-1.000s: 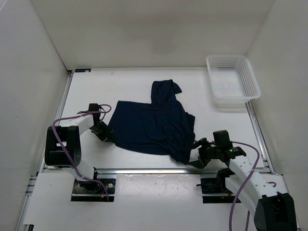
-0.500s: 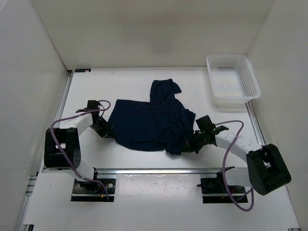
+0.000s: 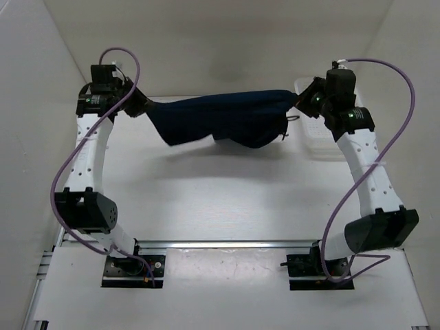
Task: Fold and stack the shorts
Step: Flatten the shorts out
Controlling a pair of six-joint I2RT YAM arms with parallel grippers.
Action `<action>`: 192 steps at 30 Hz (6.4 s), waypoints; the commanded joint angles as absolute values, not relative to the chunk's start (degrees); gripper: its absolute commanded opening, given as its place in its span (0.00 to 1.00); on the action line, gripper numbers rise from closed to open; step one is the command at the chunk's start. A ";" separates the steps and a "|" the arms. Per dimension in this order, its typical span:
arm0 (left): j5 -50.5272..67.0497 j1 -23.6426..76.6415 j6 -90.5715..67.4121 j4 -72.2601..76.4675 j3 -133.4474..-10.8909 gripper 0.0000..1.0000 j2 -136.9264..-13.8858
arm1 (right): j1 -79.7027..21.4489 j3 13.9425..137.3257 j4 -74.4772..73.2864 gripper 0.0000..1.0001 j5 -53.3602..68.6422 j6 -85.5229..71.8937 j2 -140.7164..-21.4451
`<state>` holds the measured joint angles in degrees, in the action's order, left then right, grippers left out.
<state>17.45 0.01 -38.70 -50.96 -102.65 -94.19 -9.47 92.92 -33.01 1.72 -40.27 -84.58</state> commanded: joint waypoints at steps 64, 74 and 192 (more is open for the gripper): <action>14.34 0.88 -33.84 -57.57 -116.18 0.10 -62.94 | -10.99 103.88 -51.15 0.00 11.49 -20.14 -57.14; 4.31 2.10 -31.46 -62.23 -135.70 0.10 -58.97 | -10.99 114.68 -54.84 0.00 18.81 -18.72 -49.83; -3.79 32.88 -30.06 -62.67 -79.90 0.13 -95.80 | -11.25 49.04 -42.36 0.62 -3.25 -25.58 -54.93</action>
